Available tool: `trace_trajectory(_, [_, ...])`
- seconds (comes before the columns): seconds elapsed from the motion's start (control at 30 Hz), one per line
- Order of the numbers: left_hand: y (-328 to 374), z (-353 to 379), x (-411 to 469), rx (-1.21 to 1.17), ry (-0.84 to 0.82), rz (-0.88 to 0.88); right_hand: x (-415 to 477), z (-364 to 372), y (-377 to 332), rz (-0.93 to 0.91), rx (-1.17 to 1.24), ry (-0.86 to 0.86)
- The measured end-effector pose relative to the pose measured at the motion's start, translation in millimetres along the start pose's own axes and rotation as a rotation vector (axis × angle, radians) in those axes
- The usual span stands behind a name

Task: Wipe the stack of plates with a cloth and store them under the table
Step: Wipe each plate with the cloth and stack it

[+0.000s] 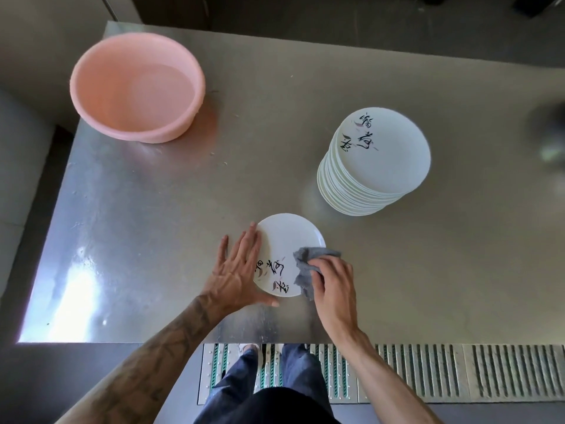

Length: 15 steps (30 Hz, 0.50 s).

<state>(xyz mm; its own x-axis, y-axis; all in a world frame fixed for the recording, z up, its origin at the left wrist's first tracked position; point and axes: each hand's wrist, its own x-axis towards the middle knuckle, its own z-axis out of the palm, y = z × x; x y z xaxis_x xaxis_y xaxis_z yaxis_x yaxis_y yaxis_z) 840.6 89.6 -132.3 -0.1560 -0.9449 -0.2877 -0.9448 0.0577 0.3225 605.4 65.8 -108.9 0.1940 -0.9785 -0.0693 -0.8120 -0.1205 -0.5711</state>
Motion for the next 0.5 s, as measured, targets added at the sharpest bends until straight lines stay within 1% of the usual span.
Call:
trace_trajectory(0.17, [3.8, -0.6, -1.0, 0.094, 0.139, 0.092, 7.4, -16.0, -3.5, 0.036, 0.139, 0.084])
trace_trajectory(0.27, [2.5, -9.7, 0.8, 0.053, 0.241, 0.118, 17.6, -36.0, -6.1, 0.084, 0.228, 0.227])
trace_trajectory(0.37, [2.5, -24.5, 0.2, -0.096, 0.295, 0.104, 32.2, -51.1, -14.7, 0.095, 0.285, 0.357])
trace_trajectory(0.43, [4.0, -35.2, -1.3, -0.281, 0.31, 0.086, 39.4, -51.8, -23.7, 0.09, 0.308, 0.355])
trace_trajectory(0.5, [7.2, -43.3, -1.7, -0.457, 0.314, 0.041, 45.8, -46.6, -33.0, 0.078, 0.329, 0.317])
